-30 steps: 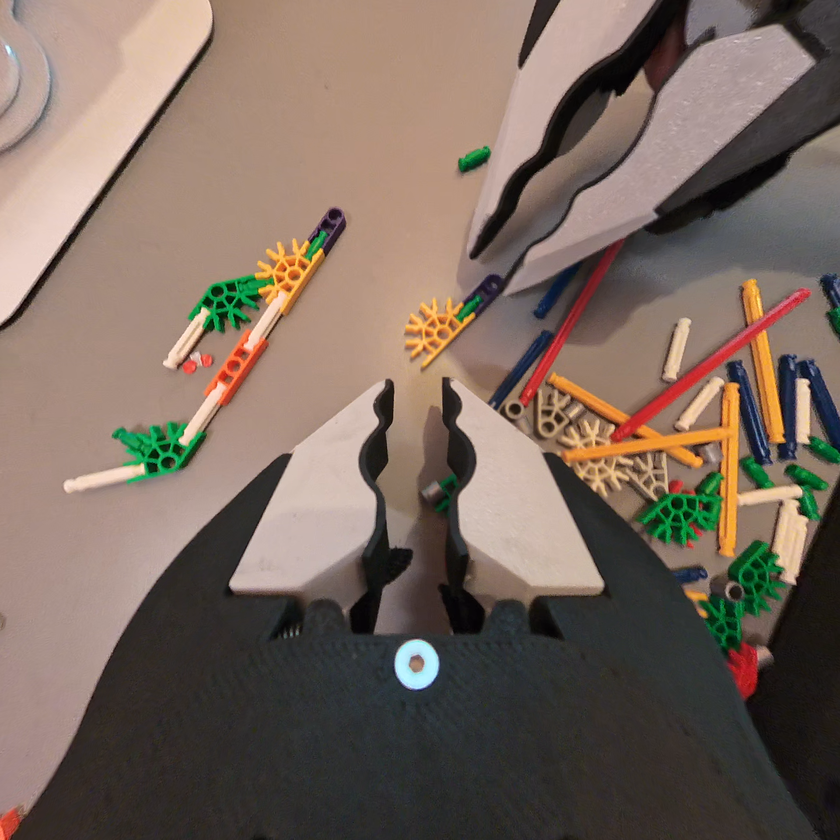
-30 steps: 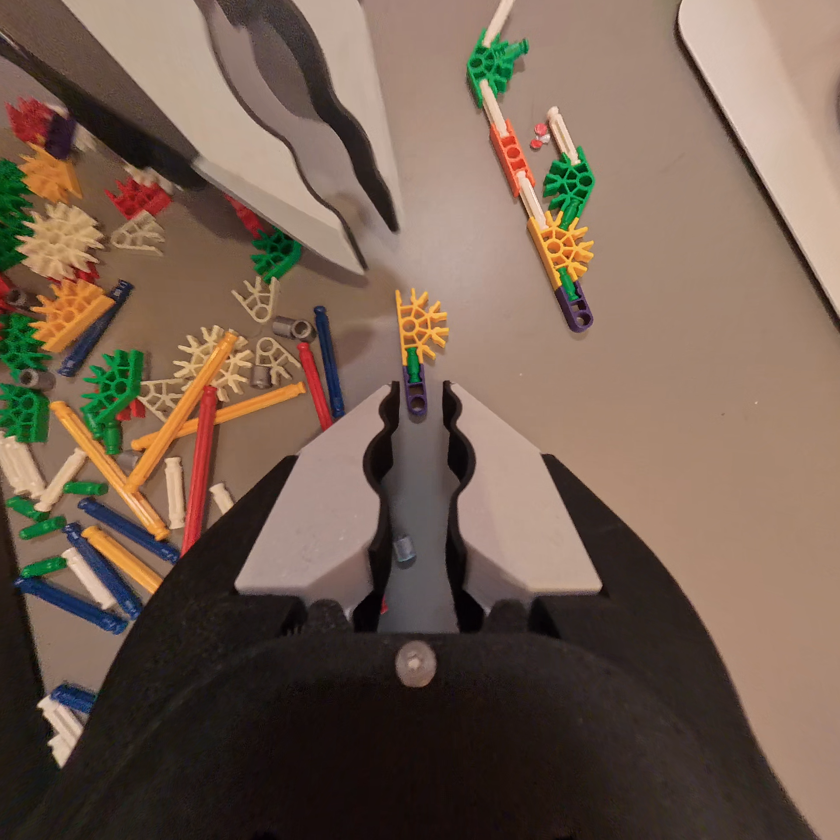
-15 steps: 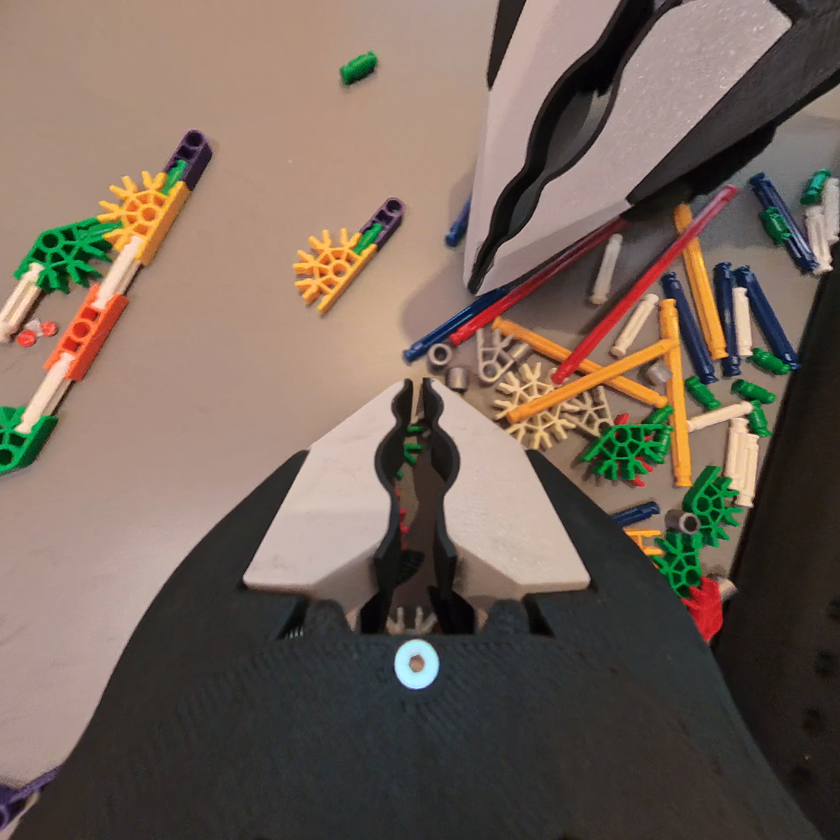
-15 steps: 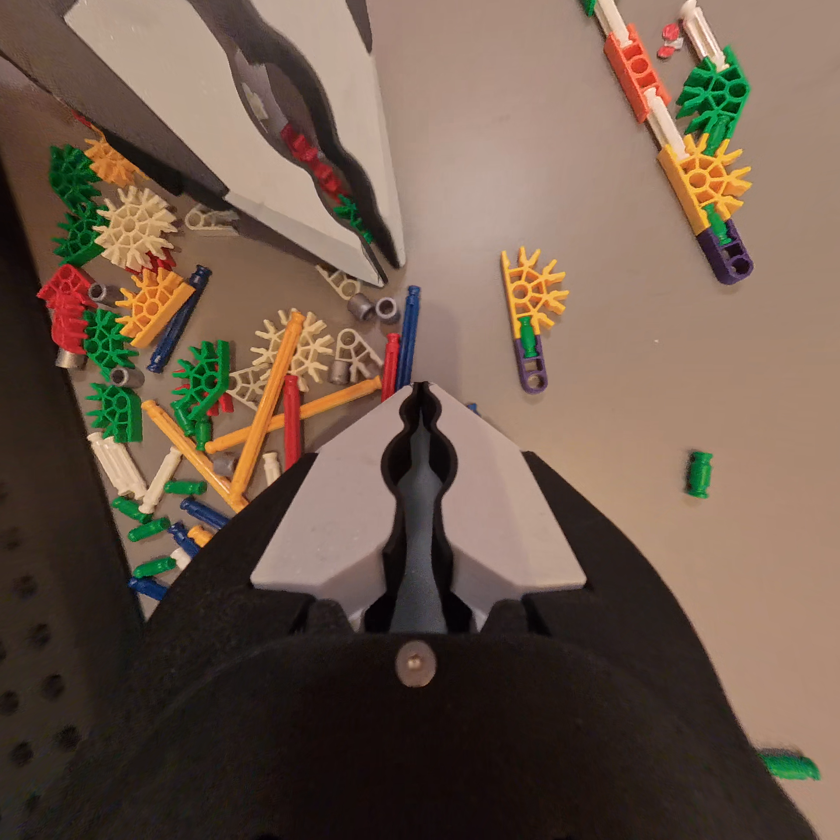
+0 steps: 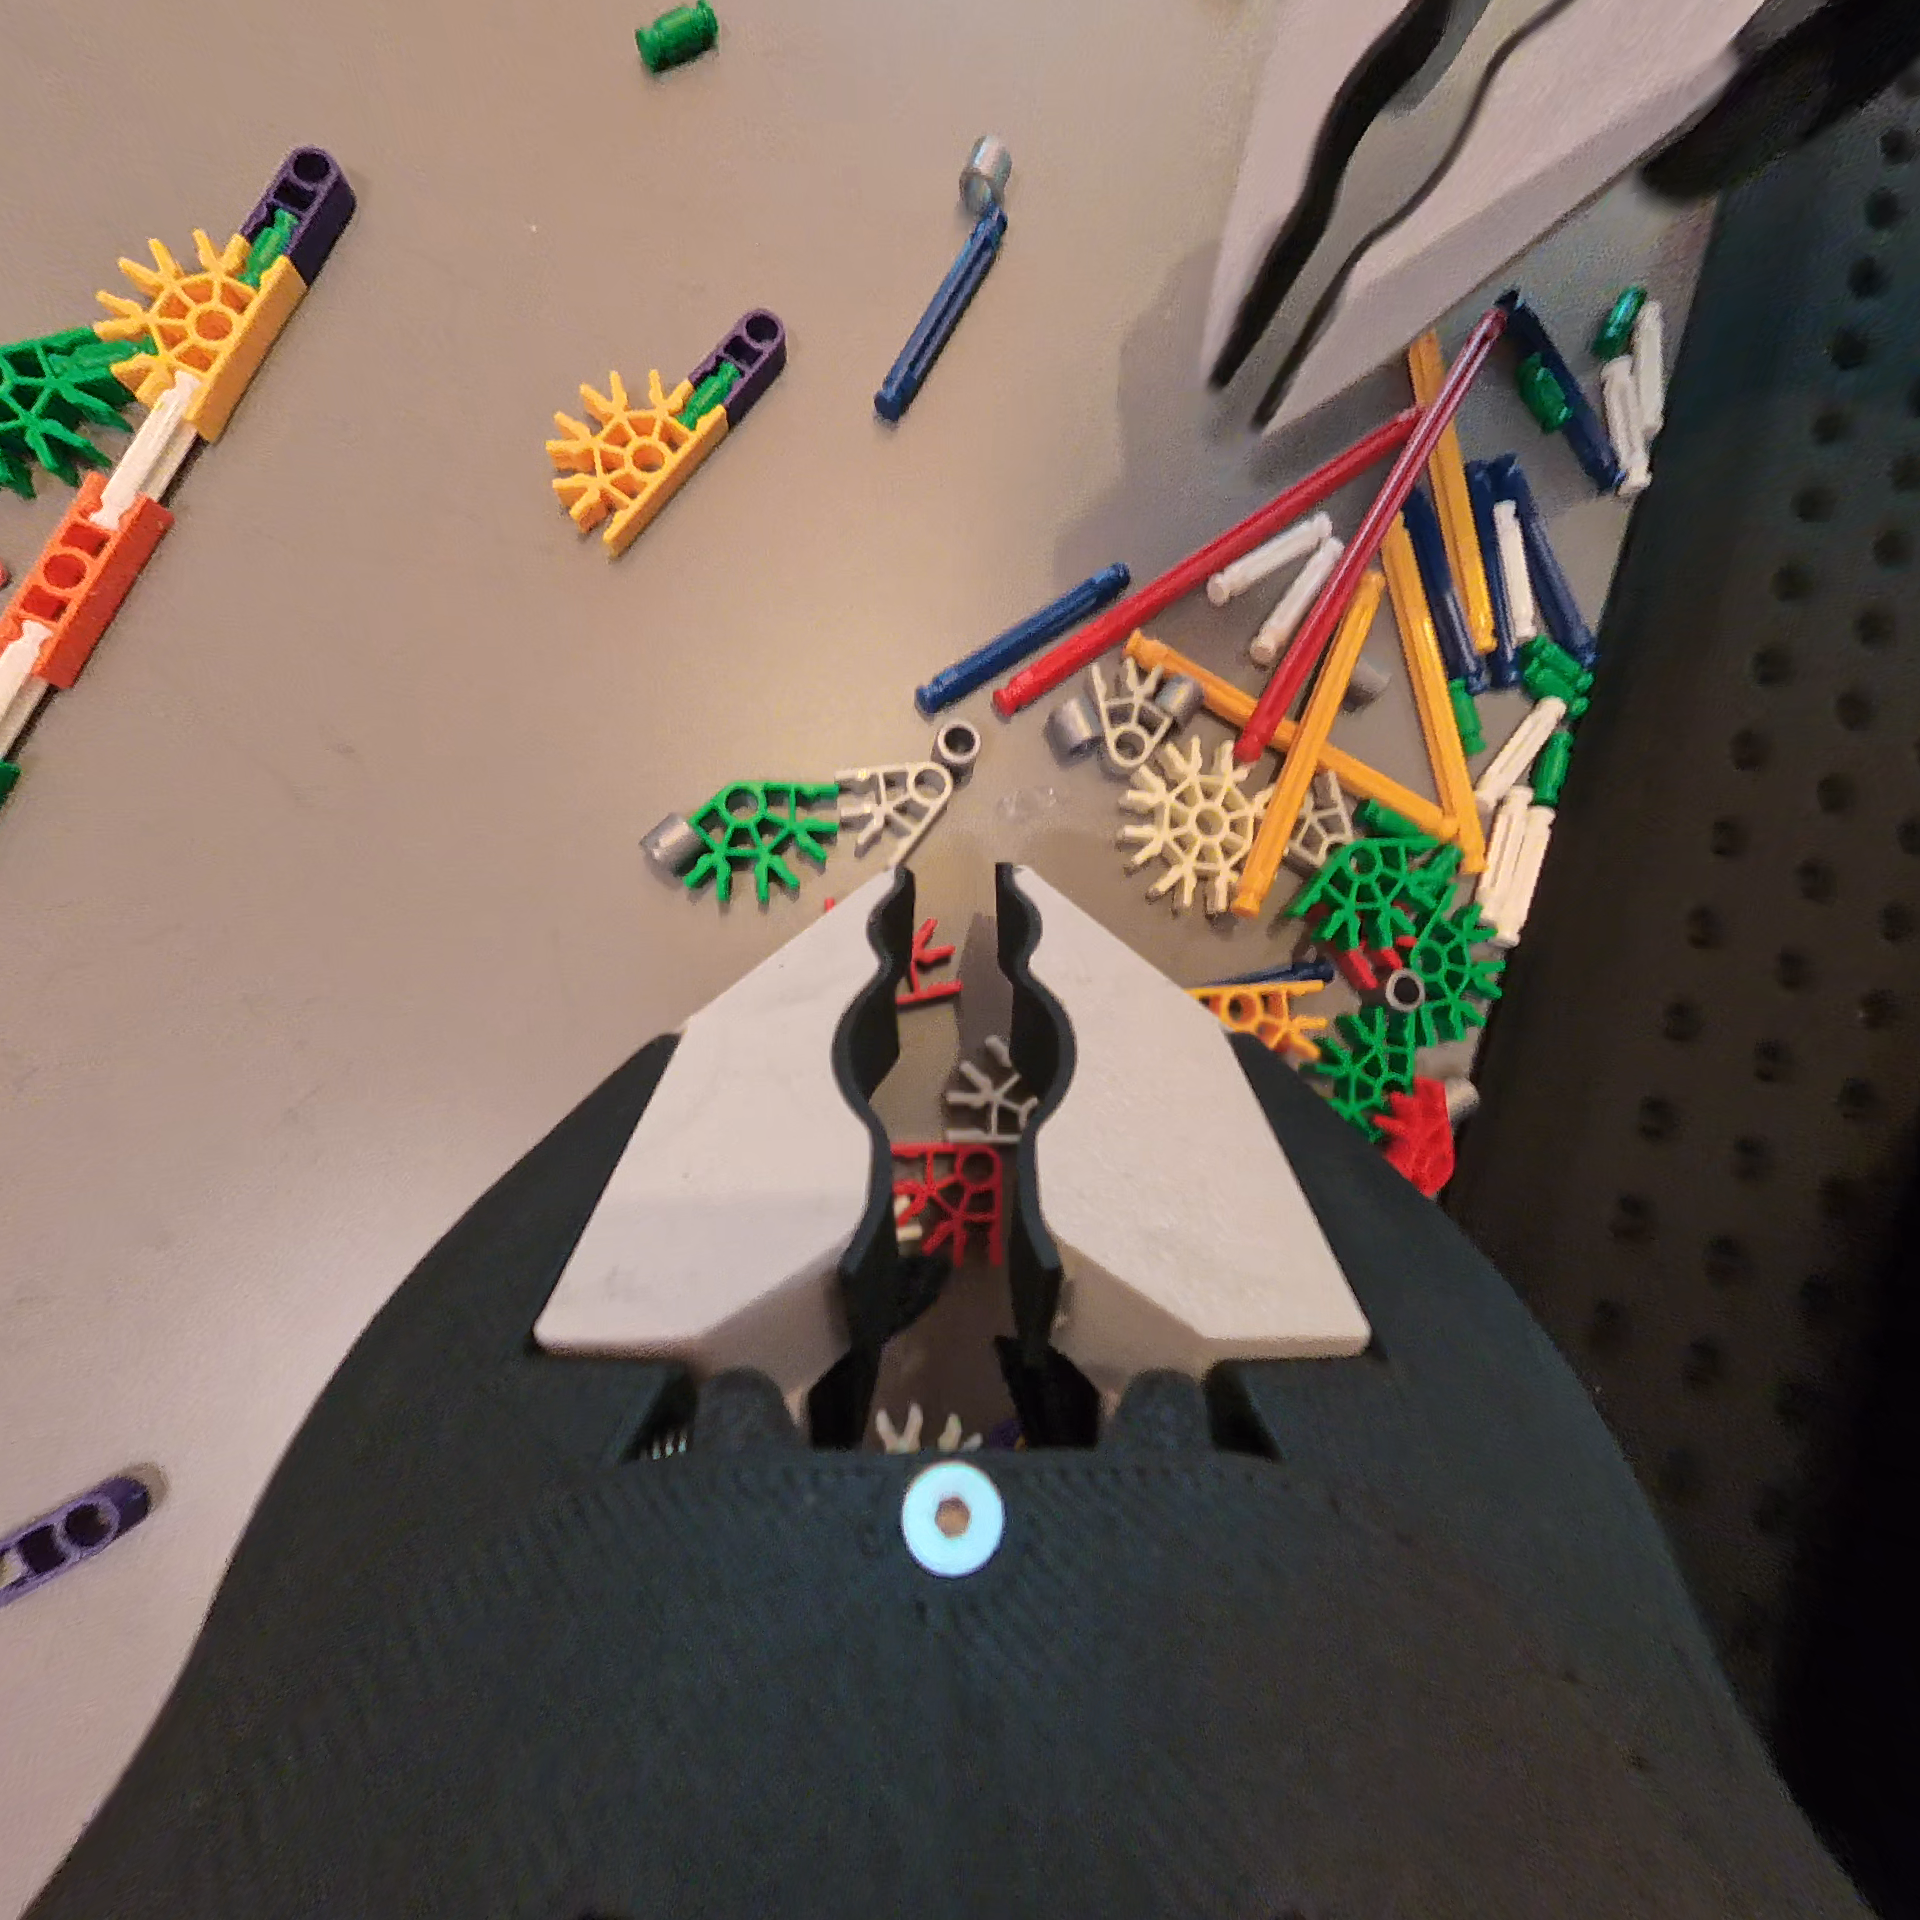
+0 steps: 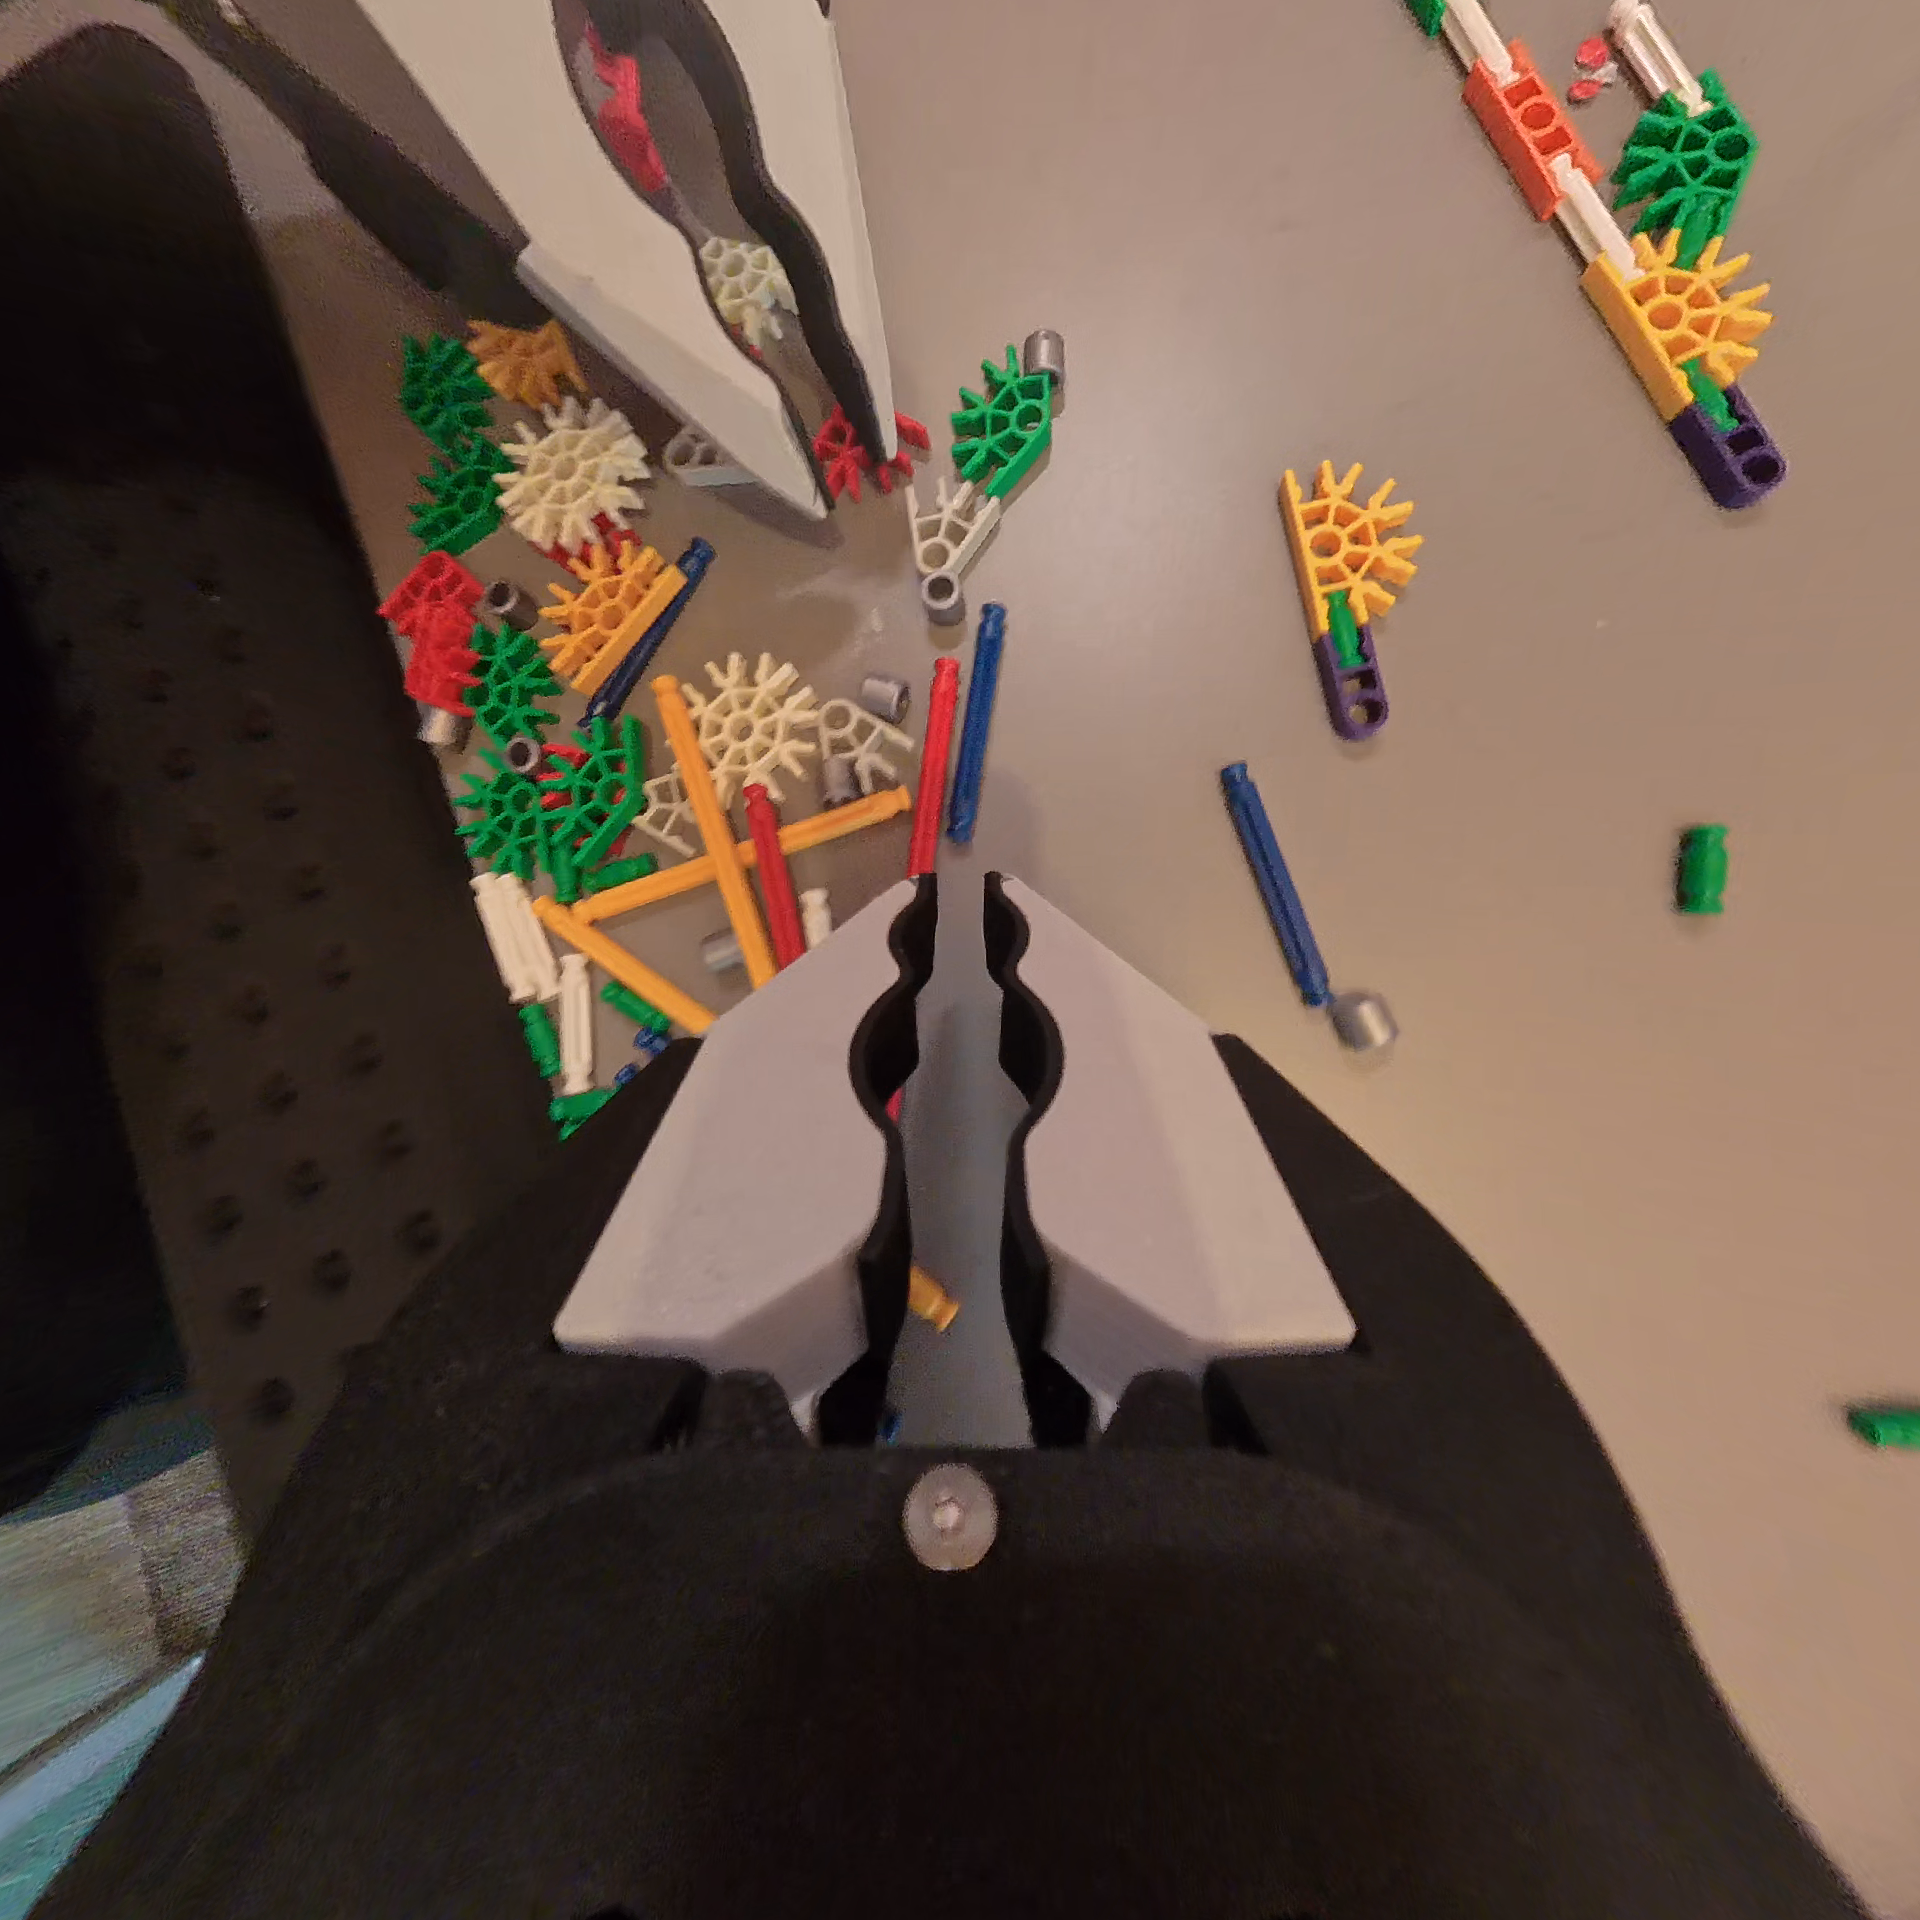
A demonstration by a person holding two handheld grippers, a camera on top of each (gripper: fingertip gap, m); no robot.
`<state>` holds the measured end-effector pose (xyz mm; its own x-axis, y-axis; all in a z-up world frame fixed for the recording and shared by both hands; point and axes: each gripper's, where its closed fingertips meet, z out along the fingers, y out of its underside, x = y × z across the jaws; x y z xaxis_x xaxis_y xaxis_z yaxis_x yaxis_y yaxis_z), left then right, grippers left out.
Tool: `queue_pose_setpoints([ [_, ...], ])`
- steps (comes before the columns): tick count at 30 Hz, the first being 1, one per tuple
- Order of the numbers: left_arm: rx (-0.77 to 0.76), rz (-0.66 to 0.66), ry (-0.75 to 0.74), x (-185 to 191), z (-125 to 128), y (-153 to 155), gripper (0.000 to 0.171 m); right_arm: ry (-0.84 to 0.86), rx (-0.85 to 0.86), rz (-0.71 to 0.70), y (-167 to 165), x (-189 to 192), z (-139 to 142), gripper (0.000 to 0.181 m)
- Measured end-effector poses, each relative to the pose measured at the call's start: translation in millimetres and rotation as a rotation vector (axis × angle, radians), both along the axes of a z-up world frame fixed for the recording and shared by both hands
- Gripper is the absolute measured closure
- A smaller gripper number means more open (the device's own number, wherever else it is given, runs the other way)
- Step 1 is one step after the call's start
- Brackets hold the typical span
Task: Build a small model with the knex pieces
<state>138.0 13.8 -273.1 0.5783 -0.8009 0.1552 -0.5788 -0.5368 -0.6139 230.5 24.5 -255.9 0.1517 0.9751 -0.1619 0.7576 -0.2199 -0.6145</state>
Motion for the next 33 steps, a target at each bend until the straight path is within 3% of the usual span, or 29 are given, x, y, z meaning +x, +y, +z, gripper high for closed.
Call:
queue_pose_setpoints([
  [3,0.015,-0.029,0.050,-3,-2,-5,0.154,-0.014,-0.008,-0.016,-14,16,5,0.175],
  [9,0.054,-0.039,0.014,2,1,-8,0.155,-0.072,-0.033,-0.038,-48,46,1,0.174],
  [17,0.068,-0.066,-0.006,11,5,-9,0.155,-0.058,-0.076,-0.070,-96,23,-11,0.174],
  [24,0.078,-0.076,-0.020,17,5,-12,0.153,-0.099,-0.024,-0.211,-84,10,-25,0.168],
  [33,0.089,-0.065,-0.035,11,5,-17,0.153,-0.103,0.015,-0.268,-82,3,-32,0.166],
])
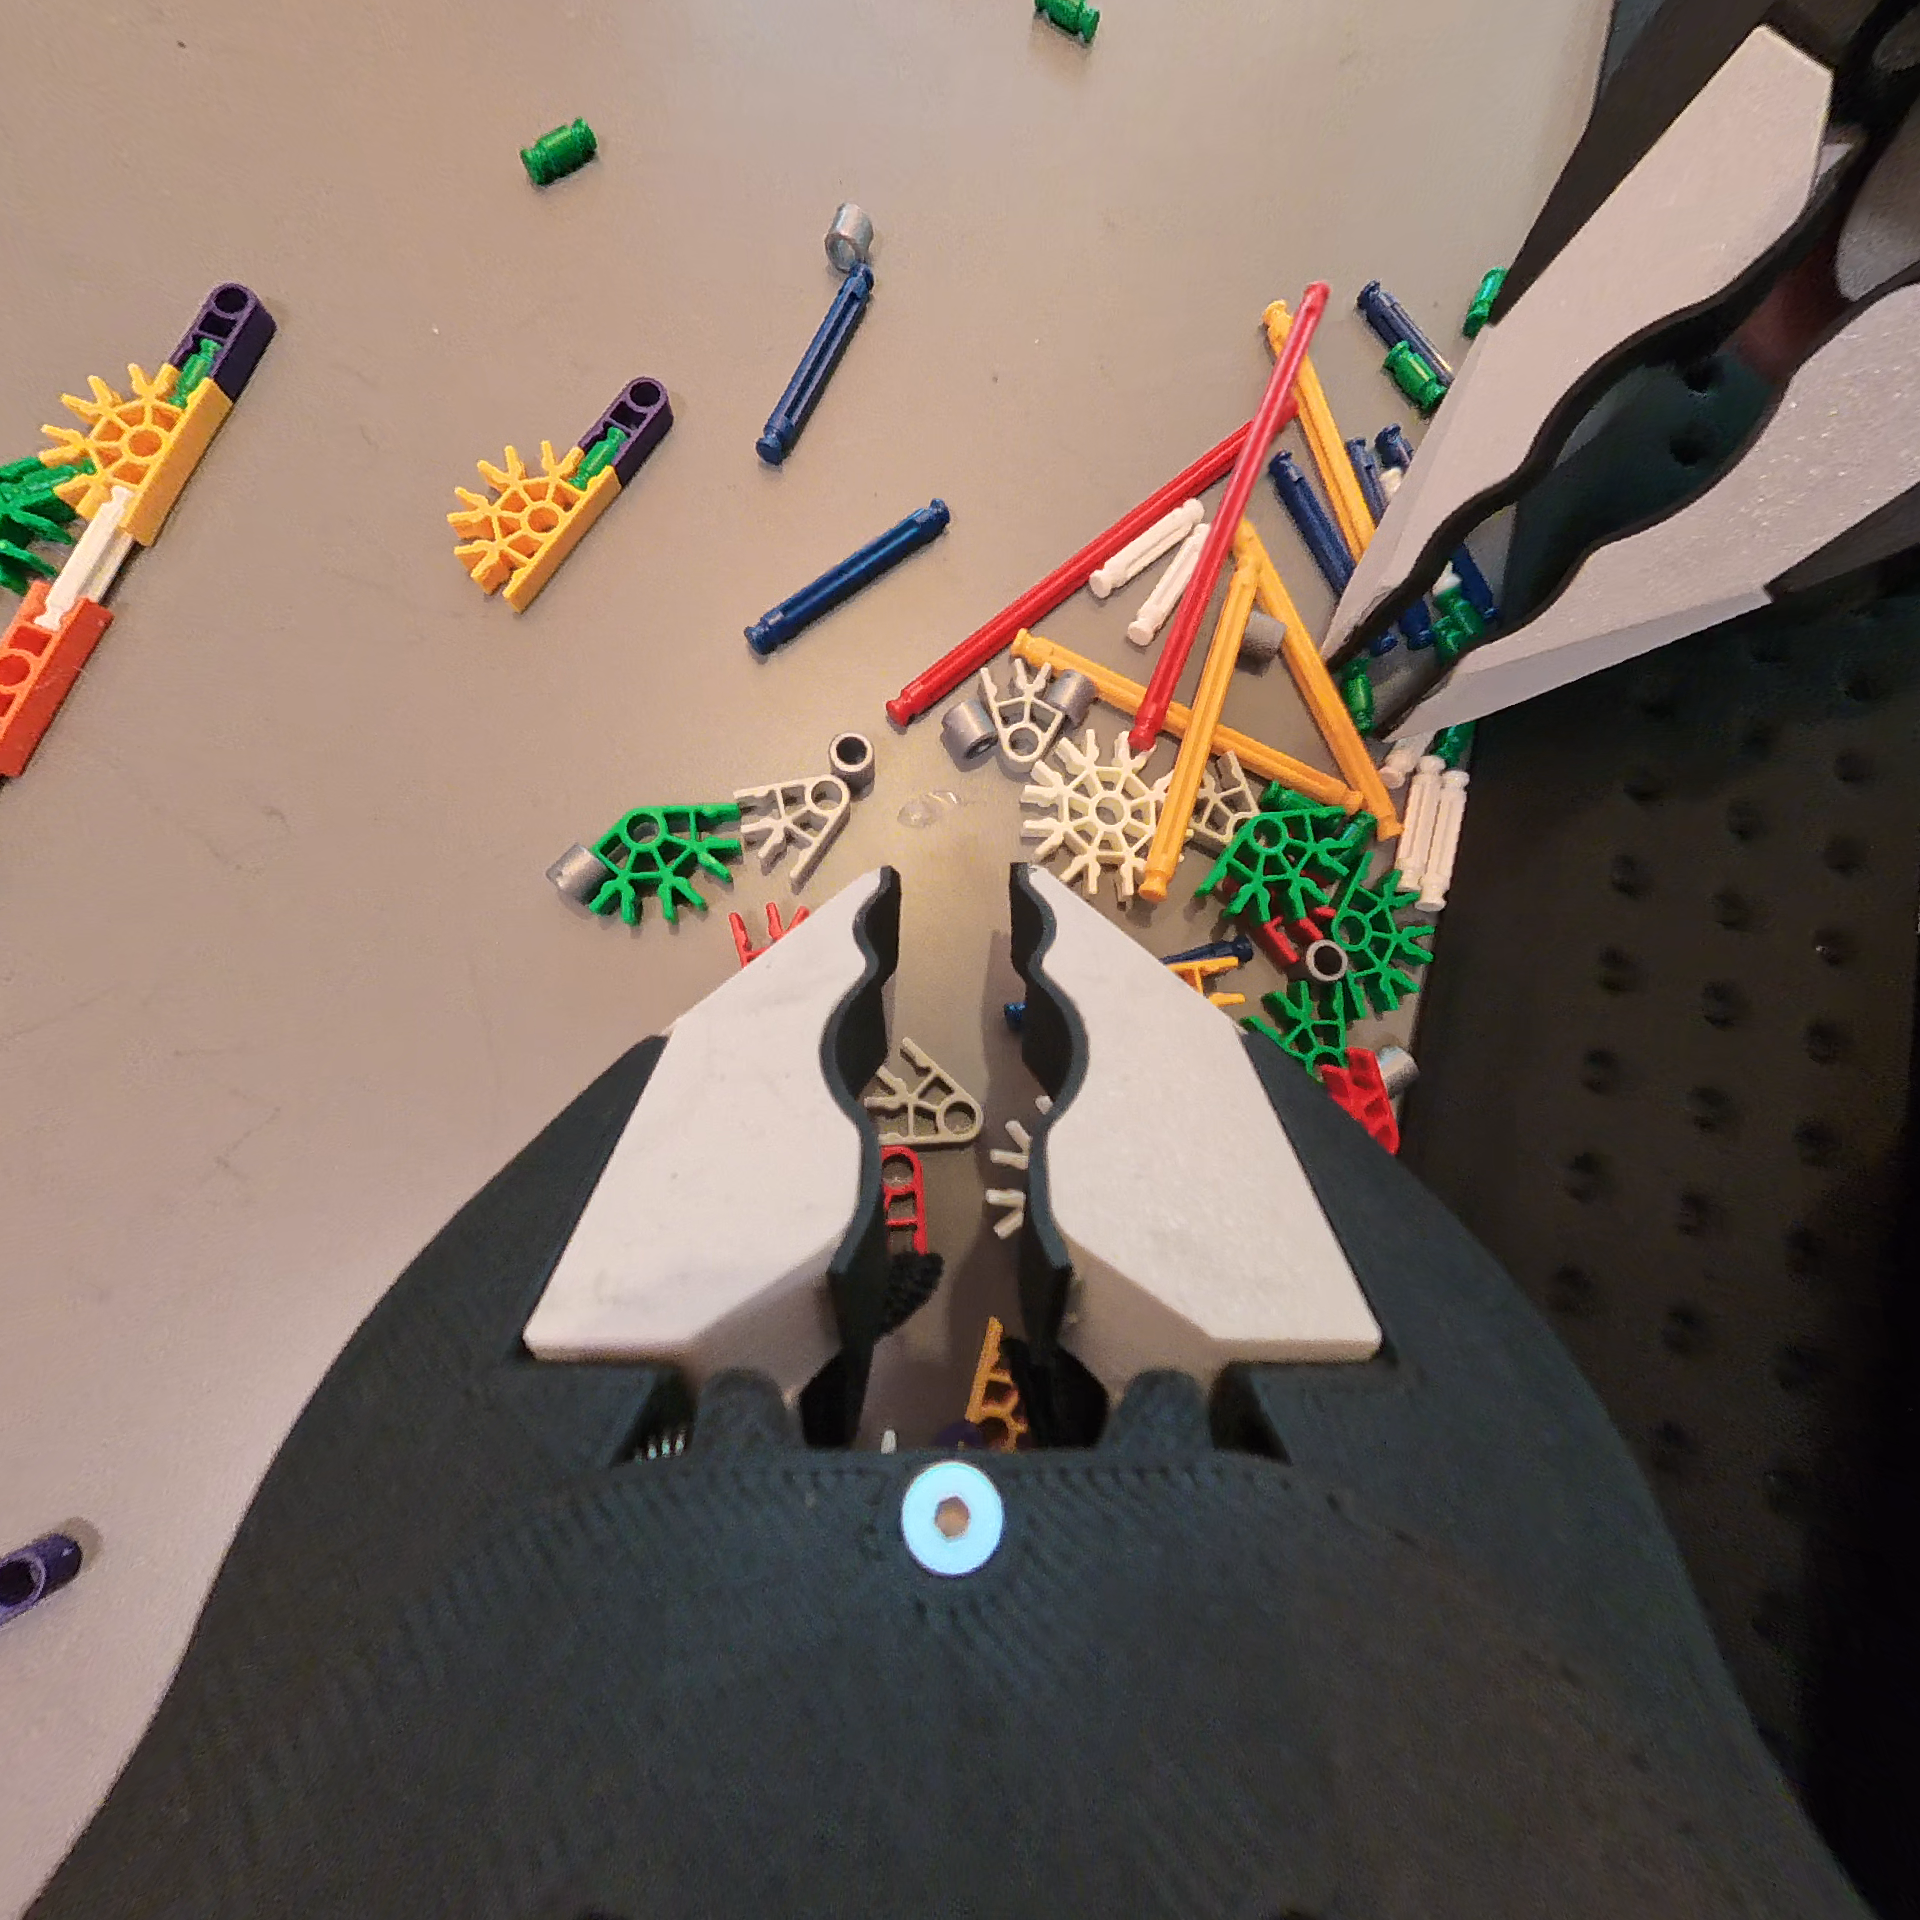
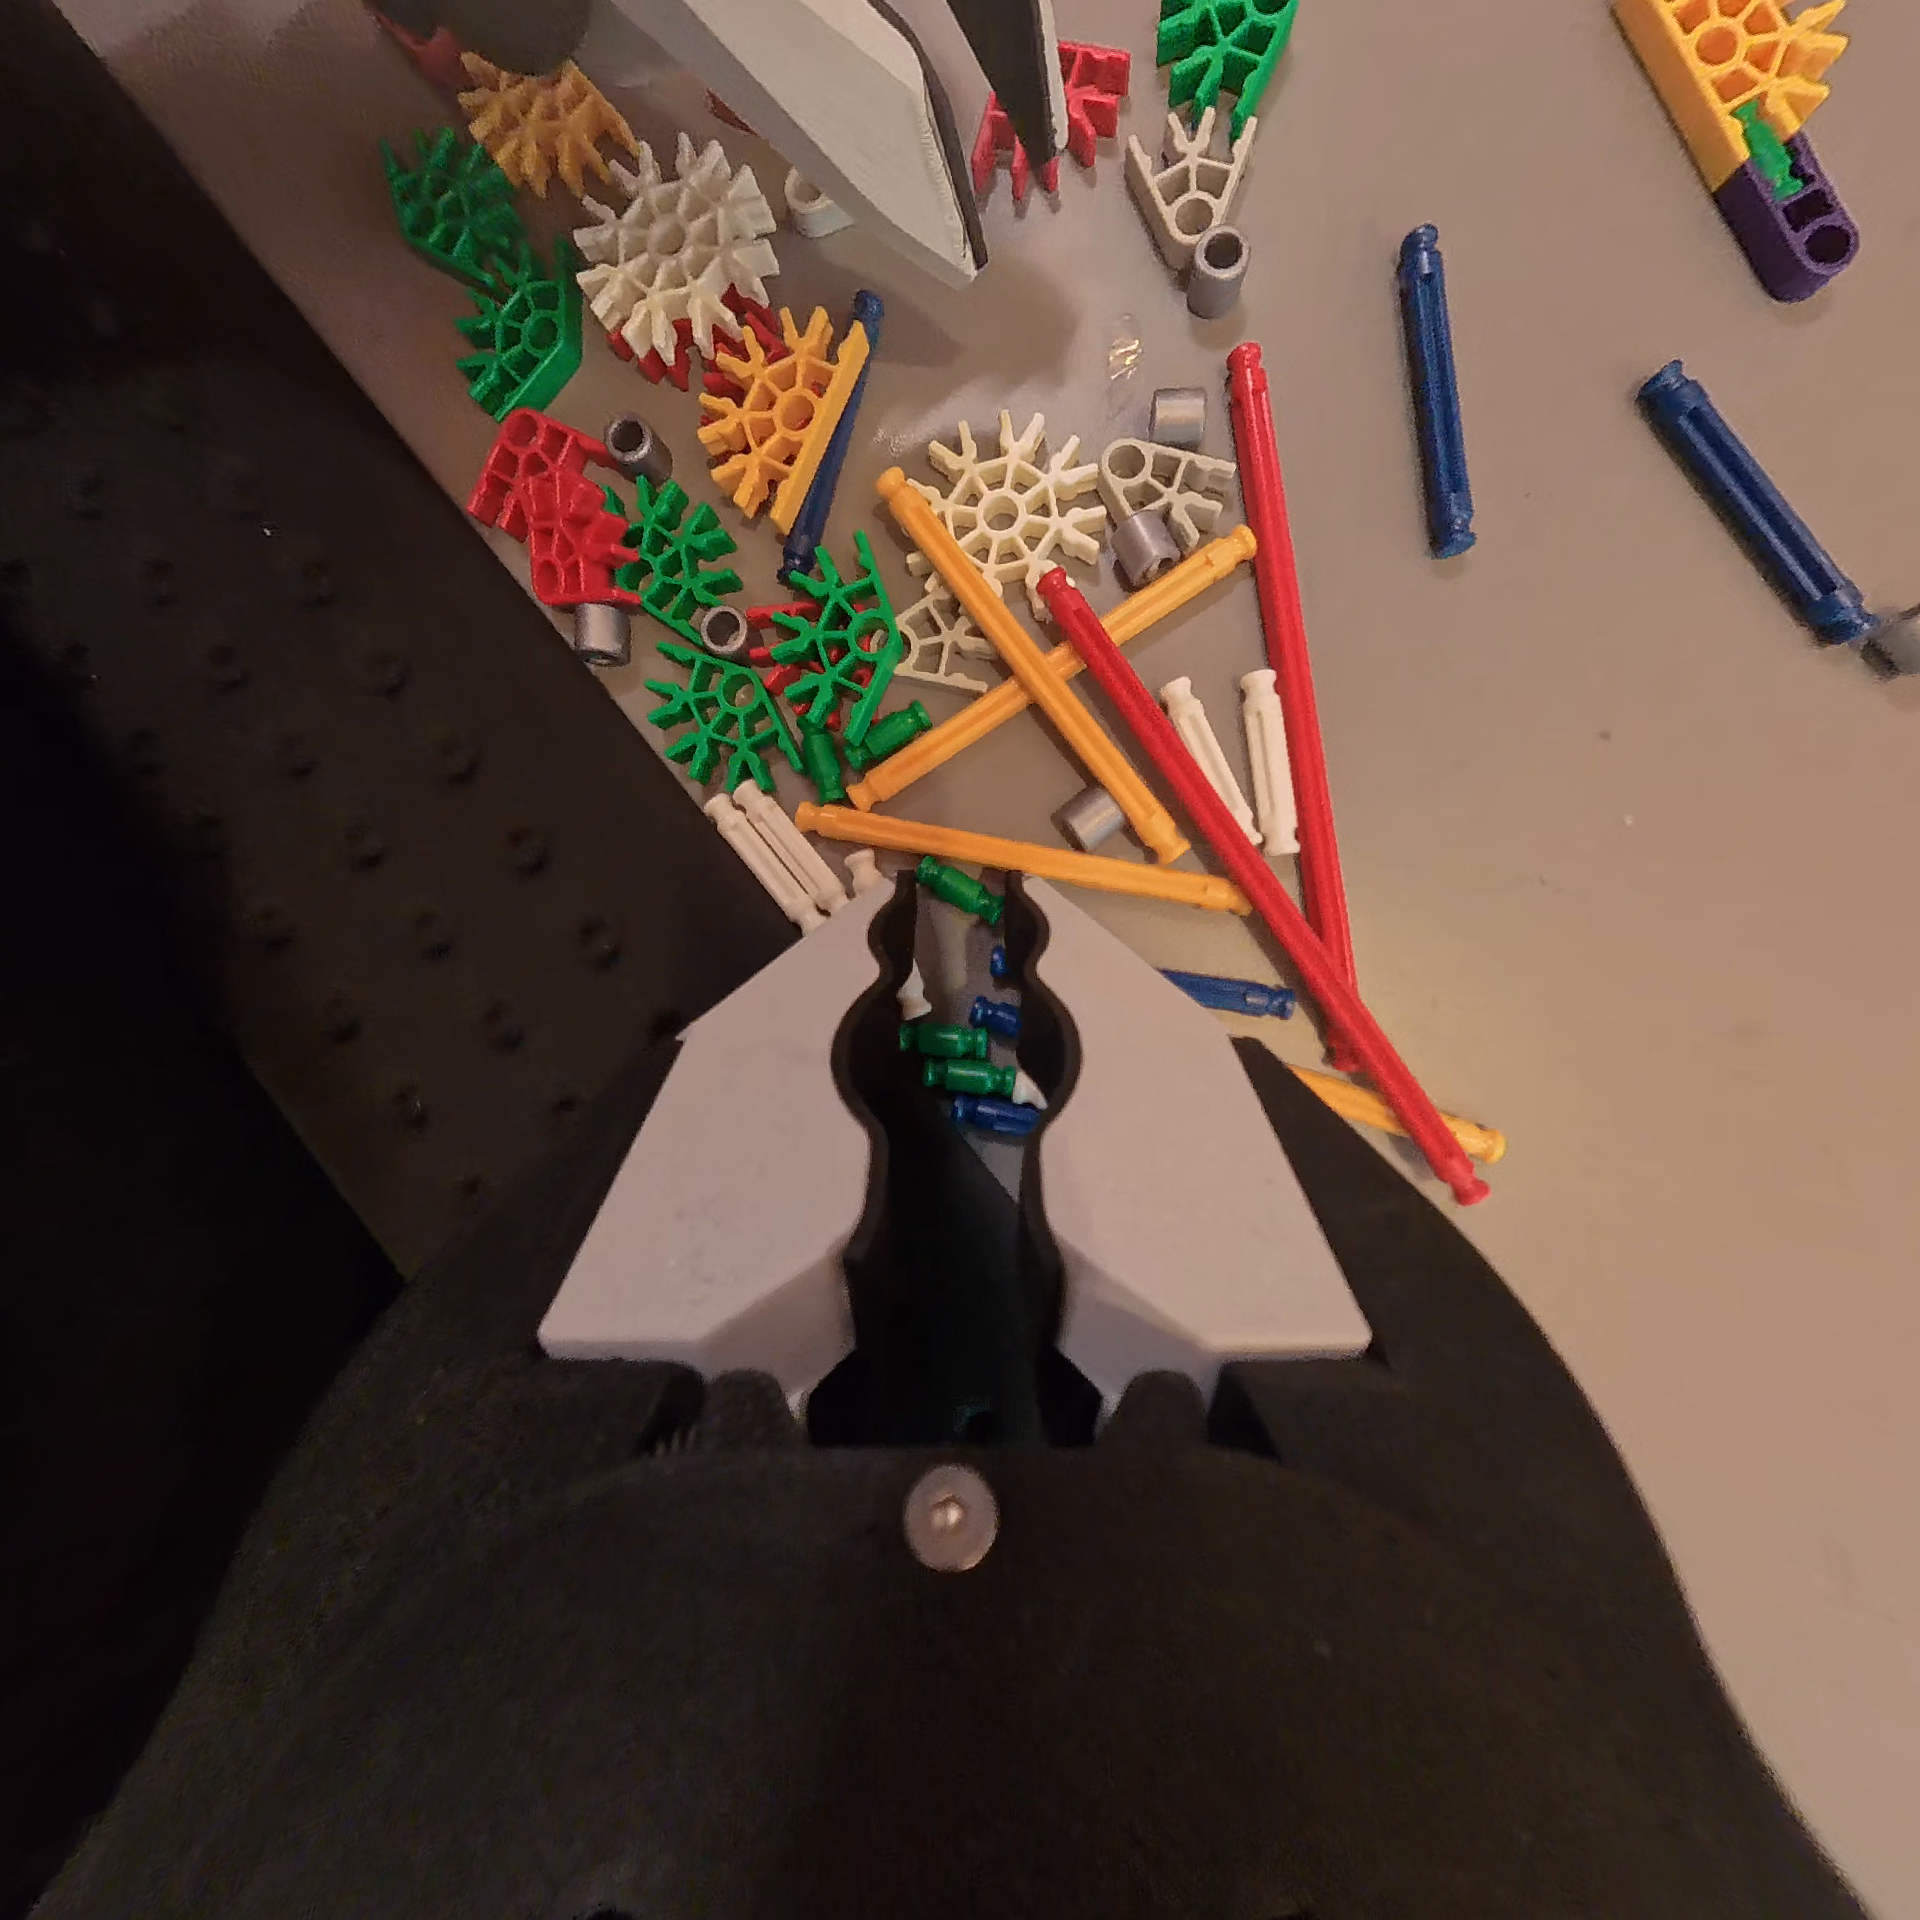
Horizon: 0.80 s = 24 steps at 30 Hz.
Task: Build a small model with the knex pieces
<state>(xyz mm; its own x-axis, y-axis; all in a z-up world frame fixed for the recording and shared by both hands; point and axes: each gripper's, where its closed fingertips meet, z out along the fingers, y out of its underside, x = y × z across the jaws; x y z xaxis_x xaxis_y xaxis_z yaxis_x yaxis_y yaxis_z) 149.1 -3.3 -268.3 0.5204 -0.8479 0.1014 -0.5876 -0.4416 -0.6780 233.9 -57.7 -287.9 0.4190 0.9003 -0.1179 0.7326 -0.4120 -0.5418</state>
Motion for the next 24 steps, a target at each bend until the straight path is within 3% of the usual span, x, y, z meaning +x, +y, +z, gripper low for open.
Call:
queue_pose_setpoints([
  [3,0.003,-0.004,-0.001,-1,0,-2,0.153,-0.006,0.013,0.003,0,0,0,0.167],
  [5,0.008,-0.004,-0.002,-2,1,-3,0.153,-0.019,0.017,0.018,1,2,-1,0.177],
  [15,0.010,0.004,-0.007,-7,1,-6,0.153,-0.022,0.003,0.052,0,4,1,0.179],
  [19,0.022,0.023,0.001,-14,2,2,0.152,0.052,-0.001,0.023,9,2,21,0.178],
  [24,0.039,0.068,0.005,-24,4,35,0.152,0.158,0.016,-0.051,43,-3,52,0.179],
])
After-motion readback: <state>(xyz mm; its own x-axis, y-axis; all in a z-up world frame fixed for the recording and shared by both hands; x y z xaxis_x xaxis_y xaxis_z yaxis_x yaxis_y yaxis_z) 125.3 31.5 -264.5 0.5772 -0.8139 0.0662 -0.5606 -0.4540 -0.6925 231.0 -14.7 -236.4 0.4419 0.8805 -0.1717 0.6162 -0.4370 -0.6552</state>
